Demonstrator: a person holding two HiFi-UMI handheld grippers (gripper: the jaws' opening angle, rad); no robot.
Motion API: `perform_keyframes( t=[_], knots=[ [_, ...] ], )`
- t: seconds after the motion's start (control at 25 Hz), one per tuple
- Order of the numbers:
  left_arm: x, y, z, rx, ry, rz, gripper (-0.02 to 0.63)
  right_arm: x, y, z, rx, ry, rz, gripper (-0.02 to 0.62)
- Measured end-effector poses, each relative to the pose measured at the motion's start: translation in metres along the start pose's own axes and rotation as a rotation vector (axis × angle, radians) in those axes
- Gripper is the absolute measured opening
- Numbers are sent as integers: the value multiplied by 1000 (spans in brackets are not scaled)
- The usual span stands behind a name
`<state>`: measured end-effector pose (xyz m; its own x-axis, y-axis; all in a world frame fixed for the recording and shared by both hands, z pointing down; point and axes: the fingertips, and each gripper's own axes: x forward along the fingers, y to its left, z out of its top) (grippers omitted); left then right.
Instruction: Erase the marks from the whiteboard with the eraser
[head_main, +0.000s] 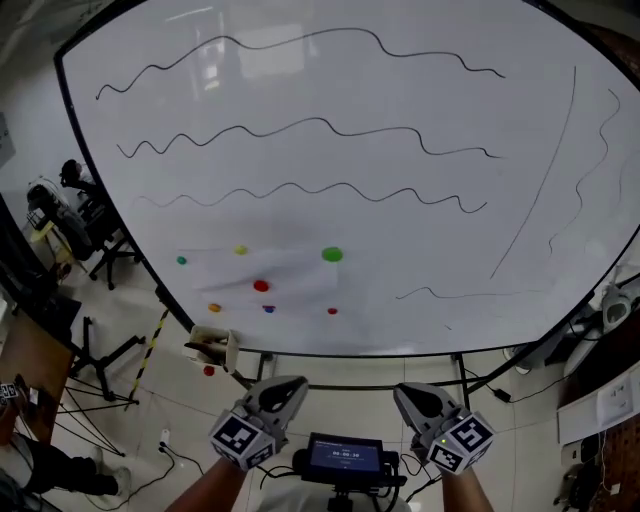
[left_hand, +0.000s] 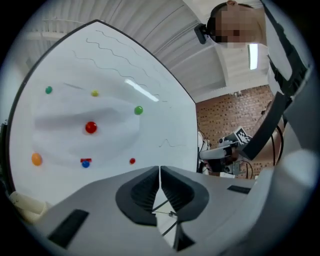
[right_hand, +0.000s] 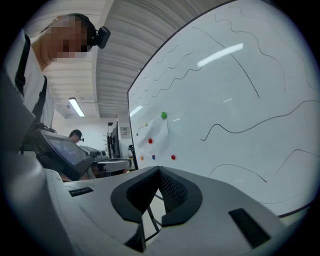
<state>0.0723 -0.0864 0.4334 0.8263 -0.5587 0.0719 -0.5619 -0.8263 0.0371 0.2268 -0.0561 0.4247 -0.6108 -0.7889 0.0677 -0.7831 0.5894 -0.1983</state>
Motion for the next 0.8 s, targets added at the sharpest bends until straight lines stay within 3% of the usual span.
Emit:
perform_keyframes(
  t=[0.2, 0.4, 0.8],
  knots=[
    [11, -42, -10, -27, 32, -26, 32, -25, 0, -6, 11, 5, 18, 6],
    [18, -65, -15, -94, 37, 1, 32, -46, -1, -14, 33, -5, 49, 6],
    [46, -108, -13, -78, 45, -10, 32, -74, -21, -11, 43, -40, 69, 6]
  ],
)
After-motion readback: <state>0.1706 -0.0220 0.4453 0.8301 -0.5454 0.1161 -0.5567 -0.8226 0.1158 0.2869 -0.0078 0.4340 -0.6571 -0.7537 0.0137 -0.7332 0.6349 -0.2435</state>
